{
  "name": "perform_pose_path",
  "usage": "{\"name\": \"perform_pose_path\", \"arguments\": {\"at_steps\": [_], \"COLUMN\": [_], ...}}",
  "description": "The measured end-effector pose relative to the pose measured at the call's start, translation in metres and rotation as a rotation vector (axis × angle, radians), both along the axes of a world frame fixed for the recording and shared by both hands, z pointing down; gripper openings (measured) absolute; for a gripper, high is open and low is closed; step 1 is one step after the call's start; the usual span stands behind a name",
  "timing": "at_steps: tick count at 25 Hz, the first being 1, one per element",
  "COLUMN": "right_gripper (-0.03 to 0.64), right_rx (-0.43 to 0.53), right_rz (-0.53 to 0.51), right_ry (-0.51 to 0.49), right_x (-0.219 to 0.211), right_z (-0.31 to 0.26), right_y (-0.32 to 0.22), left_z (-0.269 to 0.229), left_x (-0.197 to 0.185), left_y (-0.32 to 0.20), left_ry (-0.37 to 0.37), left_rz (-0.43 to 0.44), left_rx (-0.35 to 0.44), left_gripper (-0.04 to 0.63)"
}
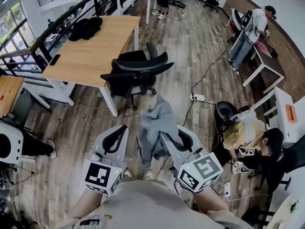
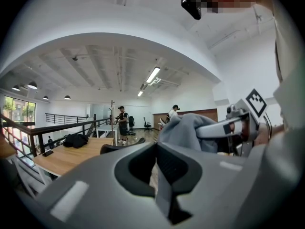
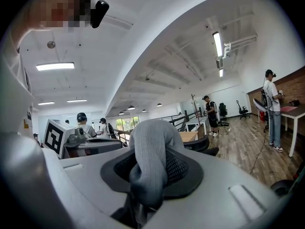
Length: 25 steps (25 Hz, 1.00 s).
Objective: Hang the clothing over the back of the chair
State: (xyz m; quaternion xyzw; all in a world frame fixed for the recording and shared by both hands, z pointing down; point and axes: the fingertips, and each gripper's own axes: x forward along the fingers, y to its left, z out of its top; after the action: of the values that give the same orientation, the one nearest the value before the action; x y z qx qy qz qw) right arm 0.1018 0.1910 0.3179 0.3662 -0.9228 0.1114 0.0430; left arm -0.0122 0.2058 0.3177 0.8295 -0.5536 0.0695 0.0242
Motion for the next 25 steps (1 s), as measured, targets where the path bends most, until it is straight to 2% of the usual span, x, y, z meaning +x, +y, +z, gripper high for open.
{"name": "perform_pose_path", "arguments": {"at_steps": [9,16,25], "right_gripper": [0.109,0.110,0.110], "right_rx": [0.015,0.014,0.007], "right_rz": [-0.037,-0.072,-0.040], "right_ry": [0.006,0.029,0.009], "right_x": [0.009,0.021,0.029], "right_z": [0.002,0.007,0.005], "right_y": [0.001,0.006,-0.007], "left_z": [0.007,0.015,0.017], "left_x": [0.007,0.027,0.031], "left_y": [0.011,0.016,0.008], "left_ry": [0.008,-0.006,0.015], "left_rz": [-0.063,-0.047,-0.037], "left_rx": [-0.009,-0.024,-0.035], "left_gripper": [0.003,0.003,0.003]}}
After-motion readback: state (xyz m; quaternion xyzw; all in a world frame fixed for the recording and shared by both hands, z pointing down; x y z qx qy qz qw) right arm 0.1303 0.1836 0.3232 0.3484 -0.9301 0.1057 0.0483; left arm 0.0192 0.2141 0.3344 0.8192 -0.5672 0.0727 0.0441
